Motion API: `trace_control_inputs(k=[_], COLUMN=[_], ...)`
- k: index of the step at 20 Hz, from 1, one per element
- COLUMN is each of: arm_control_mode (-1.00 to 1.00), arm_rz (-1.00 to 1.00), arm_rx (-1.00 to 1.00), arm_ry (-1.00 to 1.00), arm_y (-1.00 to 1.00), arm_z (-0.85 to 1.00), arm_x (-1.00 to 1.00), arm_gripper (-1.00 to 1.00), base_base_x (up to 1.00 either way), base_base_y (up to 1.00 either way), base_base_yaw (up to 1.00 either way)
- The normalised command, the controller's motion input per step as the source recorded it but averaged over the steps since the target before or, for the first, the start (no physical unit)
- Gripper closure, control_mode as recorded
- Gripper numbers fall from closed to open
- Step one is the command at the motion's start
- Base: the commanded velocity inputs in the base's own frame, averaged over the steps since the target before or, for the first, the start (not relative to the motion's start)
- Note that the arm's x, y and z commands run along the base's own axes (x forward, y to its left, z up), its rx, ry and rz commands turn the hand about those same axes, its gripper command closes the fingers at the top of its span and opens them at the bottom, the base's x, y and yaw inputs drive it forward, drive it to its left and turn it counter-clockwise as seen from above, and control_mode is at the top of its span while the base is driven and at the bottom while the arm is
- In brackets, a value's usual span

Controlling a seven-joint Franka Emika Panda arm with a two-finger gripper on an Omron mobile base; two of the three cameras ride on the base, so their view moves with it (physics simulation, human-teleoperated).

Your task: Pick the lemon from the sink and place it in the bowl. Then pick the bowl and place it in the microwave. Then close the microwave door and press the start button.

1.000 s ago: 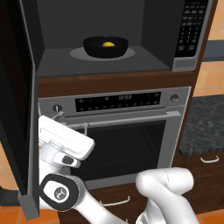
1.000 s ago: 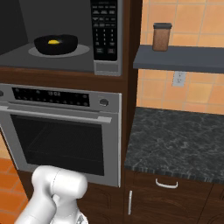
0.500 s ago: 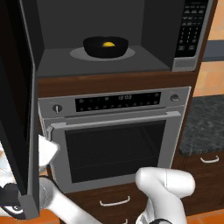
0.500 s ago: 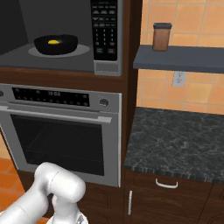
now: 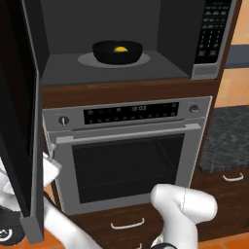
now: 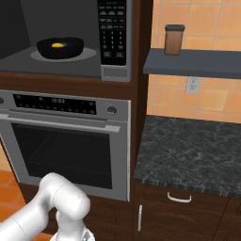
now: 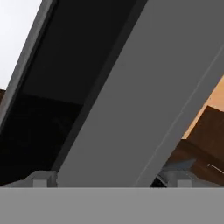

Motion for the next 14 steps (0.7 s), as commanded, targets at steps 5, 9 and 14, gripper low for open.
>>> trace_control_inputs(k=[5, 9, 14], arm_control_mode=[-1.0, -1.0, -1.0], arm_rz=[0.01, 0.2, 0.36], arm_rx=[0.17, 0.19, 0.27], arm_ry=[-0.15, -0.07, -0.03], arm_y=[-0.73, -0.83, -0.96], arm_z=[0.37, 0.48, 0.25], arm_x=[-0.21, 0.0, -0.03], arm_gripper=[-1.0, -1.0, -1.0], base_base_x=[0.0, 0.0, 0.0], base_base_y=[0.0, 0.0, 0.0], base_base_yaw=[0.0, 0.0, 0.0])
